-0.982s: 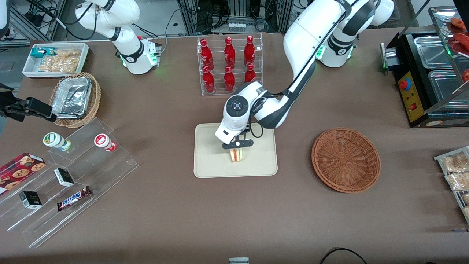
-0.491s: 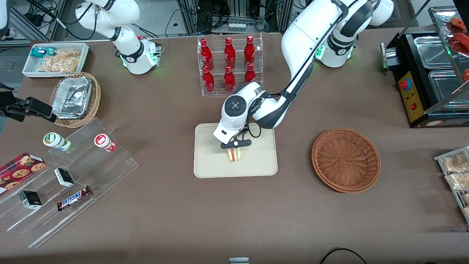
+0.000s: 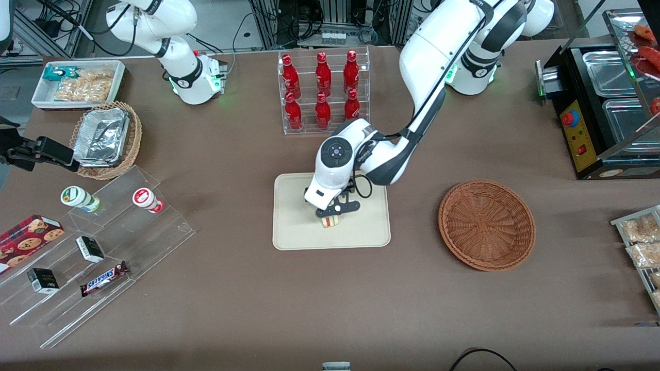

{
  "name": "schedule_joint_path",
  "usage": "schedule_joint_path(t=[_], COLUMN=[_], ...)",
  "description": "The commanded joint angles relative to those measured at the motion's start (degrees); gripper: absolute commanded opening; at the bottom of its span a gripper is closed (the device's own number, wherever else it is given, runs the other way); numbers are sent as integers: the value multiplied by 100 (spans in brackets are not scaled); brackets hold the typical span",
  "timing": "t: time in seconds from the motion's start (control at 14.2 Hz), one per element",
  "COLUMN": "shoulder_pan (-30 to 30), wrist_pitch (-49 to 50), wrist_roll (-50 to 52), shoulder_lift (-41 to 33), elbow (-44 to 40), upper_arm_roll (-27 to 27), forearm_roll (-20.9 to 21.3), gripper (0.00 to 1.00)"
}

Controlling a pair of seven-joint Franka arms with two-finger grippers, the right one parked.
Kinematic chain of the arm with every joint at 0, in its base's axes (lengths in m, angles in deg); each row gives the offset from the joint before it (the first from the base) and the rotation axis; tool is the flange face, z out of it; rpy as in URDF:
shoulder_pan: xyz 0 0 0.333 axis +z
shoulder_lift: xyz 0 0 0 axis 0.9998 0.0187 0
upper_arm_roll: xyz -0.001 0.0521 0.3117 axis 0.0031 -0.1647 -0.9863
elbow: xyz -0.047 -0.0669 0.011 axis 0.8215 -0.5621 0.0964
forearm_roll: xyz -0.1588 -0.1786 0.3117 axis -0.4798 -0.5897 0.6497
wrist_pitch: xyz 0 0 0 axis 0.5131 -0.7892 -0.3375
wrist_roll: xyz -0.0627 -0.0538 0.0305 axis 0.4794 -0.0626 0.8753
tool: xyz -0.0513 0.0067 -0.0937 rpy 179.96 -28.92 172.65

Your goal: Place sandwich from basket to tray

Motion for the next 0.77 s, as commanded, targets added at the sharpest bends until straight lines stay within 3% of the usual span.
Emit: schedule_joint_path(t=[0.0, 0.28, 0.42, 0.7], shoulder_pan=[-21, 14, 66, 970], wrist_pitch=[156, 1287, 1746, 2430], wrist_roll=[114, -18, -315, -1640], shoulder_lift=[-355, -944, -1146, -1761], elbow=[19, 37, 46, 134], upper_arm_roll=[-299, -930, -1518, -1697], forearm_roll=[280, 307, 289, 175], gripper=[100, 100, 100, 100])
